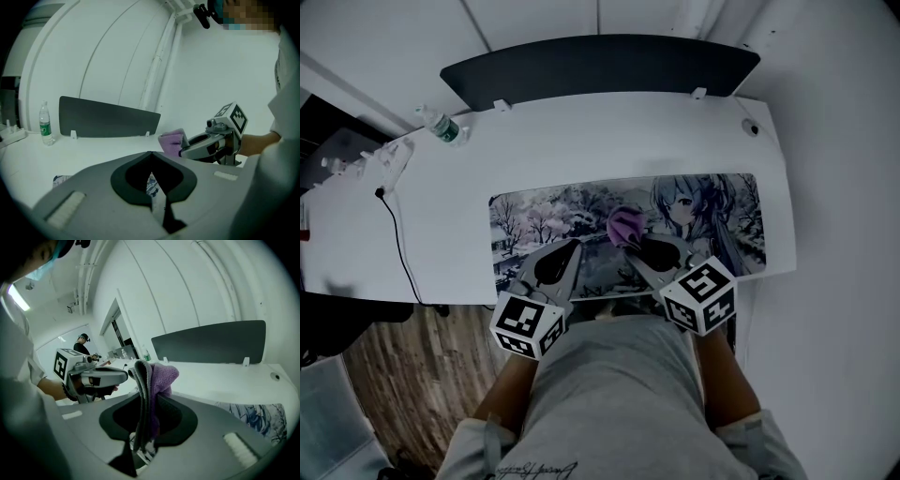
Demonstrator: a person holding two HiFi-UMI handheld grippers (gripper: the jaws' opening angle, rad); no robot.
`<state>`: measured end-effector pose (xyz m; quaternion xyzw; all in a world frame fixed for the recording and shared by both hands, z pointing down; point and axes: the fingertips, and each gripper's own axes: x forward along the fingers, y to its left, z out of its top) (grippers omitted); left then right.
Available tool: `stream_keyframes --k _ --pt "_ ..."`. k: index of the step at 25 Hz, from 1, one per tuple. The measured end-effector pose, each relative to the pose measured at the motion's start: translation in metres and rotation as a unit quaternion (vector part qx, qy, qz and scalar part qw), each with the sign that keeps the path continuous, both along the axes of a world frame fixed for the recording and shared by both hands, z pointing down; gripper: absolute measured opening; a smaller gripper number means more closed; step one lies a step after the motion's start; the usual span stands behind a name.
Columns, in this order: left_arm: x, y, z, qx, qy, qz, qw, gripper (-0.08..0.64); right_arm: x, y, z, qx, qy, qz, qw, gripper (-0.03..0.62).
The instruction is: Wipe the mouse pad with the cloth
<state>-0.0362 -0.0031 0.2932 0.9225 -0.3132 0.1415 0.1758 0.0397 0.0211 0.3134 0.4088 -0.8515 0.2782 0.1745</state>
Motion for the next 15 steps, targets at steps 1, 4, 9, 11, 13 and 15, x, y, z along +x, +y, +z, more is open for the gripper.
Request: stream_keyframes --k 1,4,9,11,13,15 --pt "0.002 0.001 0.001 0.000 -0.002 0.002 1.0000 0.014 0.001 0.000 -0.001 0.004 -0.002 0.003 1.000 0.089" --pt "0.005 0.003 -0.002 0.000 -0.005 0.007 1.0000 0.014 0.003 0.002 -0.006 0.010 -0.010 0.012 1.000 0.091" --pt "0.000 0.005 -0.011 0.003 -0.001 0.003 1.0000 0.014 -0.001 0.004 -0.013 0.014 -0.015 0.015 1.000 0.090" --pt "-0.001 0.003 -0.015 0.005 0.001 0.003 1.0000 0.014 -0.002 0.002 -0.014 0.014 -0.016 0.015 1.000 0.089" --pt "-0.001 0.000 -0.018 0.007 0.004 0.002 1.0000 0.014 -0.002 -0.001 -0.017 0.014 -0.015 0.016 1.000 0.090" --pt "-0.002 -0.002 -0.019 0.006 0.005 0.002 1.0000 0.014 -0.004 -0.004 -0.018 0.014 -0.012 0.016 1.000 0.089"
